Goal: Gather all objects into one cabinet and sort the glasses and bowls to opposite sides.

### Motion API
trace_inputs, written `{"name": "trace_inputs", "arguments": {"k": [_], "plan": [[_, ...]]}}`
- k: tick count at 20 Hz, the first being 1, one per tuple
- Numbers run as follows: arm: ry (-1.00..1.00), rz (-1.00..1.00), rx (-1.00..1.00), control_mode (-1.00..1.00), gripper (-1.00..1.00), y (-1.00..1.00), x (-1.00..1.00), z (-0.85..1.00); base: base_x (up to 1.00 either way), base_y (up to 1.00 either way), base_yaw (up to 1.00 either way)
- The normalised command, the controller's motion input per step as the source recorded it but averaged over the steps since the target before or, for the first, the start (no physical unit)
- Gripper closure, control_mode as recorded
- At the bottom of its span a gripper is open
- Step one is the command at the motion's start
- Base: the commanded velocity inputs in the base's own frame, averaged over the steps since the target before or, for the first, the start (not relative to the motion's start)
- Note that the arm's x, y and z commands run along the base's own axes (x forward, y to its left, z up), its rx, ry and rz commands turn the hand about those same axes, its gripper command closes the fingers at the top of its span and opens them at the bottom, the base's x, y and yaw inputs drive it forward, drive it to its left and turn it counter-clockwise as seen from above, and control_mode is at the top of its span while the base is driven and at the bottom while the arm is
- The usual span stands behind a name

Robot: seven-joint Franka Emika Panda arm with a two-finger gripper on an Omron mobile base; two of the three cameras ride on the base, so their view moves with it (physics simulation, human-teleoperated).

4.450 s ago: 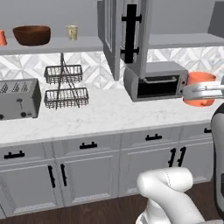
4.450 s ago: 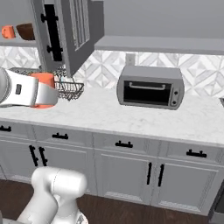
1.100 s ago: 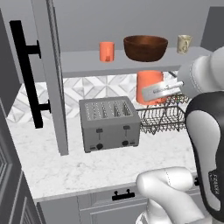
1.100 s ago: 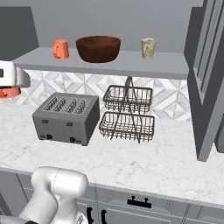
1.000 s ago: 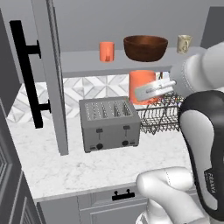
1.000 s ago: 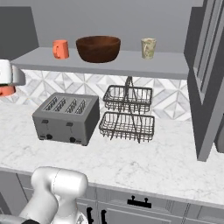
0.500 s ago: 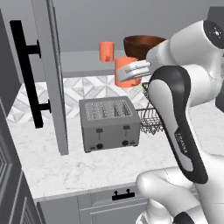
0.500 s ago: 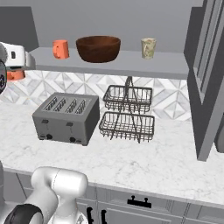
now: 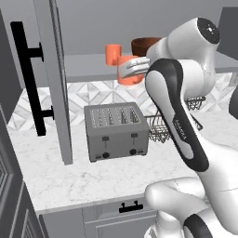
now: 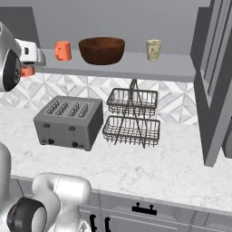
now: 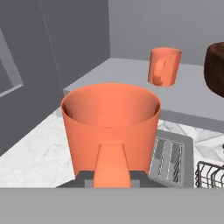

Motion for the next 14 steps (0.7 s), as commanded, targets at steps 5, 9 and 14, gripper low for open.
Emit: {"name": "trace_inputs", "arguments": {"k": [5, 9, 14], "plan": [[0.03, 0.0, 0.0, -1.0, 1.0, 0.15, 0.34, 0.0, 0.0, 0.0, 0.0], [0.01, 0.0, 0.0, -1.0, 1.0, 0.19, 0.37, 0.0, 0.0, 0.0, 0.0], [-0.09, 0.0, 0.0, -1.0, 1.0, 0.11, 0.17, 0.0, 0.0, 0.0, 0.0]]}}
